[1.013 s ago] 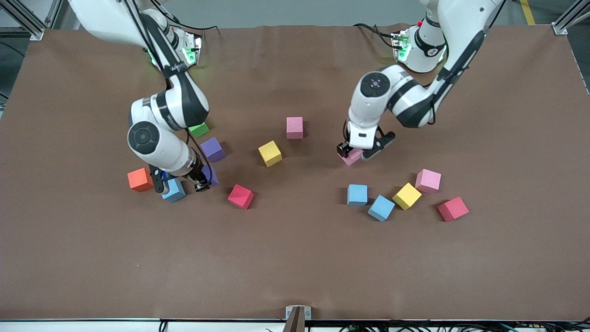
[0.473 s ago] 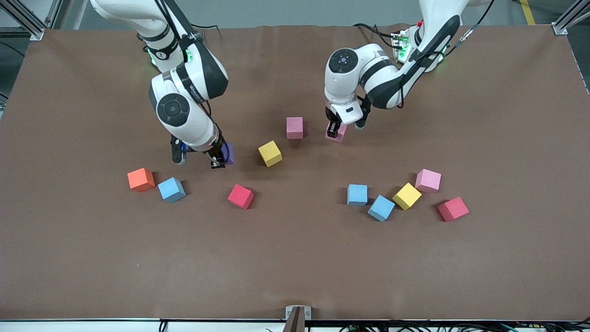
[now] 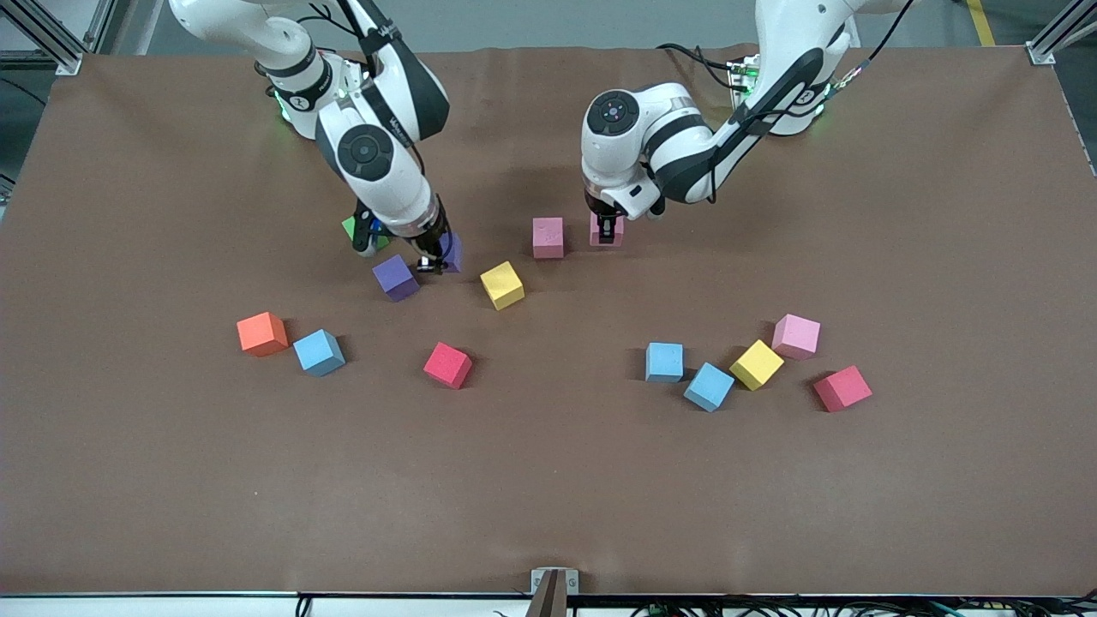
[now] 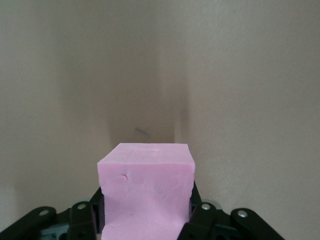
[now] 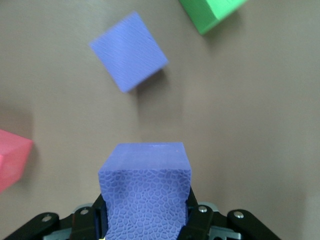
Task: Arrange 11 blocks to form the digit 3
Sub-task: 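Set the pink cube beside the first pink while the right gripper carries purple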
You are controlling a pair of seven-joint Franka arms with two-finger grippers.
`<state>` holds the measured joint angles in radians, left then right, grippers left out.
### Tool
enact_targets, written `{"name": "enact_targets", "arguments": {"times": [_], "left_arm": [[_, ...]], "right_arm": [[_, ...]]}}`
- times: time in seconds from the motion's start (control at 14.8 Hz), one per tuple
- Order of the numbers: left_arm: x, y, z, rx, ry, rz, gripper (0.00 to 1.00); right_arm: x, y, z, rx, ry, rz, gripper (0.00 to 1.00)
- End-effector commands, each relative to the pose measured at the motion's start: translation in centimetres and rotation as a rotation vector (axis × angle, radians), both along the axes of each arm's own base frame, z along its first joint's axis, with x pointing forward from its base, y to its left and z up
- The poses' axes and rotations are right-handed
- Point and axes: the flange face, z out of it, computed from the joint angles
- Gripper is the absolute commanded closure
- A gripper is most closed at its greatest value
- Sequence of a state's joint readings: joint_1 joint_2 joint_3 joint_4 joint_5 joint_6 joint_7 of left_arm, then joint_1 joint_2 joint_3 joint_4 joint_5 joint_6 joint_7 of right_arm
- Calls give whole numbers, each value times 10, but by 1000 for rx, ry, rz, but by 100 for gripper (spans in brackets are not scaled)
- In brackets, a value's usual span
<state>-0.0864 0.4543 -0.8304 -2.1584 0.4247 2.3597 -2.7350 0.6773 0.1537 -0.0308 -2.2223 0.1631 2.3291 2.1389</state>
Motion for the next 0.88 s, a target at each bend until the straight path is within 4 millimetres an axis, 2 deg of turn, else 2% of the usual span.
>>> {"name": "enact_targets", "arguments": {"times": [0.0,0.2,0.34,0.61,0.81], "left_arm": [[3,-18,-7,1,3,93,47],[-3,-25,-20,11,13,82,47],[1,-30,-24,9,16,84,47],[5,-39,-37,25,6,92,47],[8,-45,-45,31,5,107,47]], "right_arm": [[-23,5,-3,34,-4,-49,100],[-46,32,-8,63,-20,-11,100],[-50,41,-15,69,-31,-15,100],[-66,64,-48,54,-37,21,100],[-68,68,-62,47,-38,25,100]]}}
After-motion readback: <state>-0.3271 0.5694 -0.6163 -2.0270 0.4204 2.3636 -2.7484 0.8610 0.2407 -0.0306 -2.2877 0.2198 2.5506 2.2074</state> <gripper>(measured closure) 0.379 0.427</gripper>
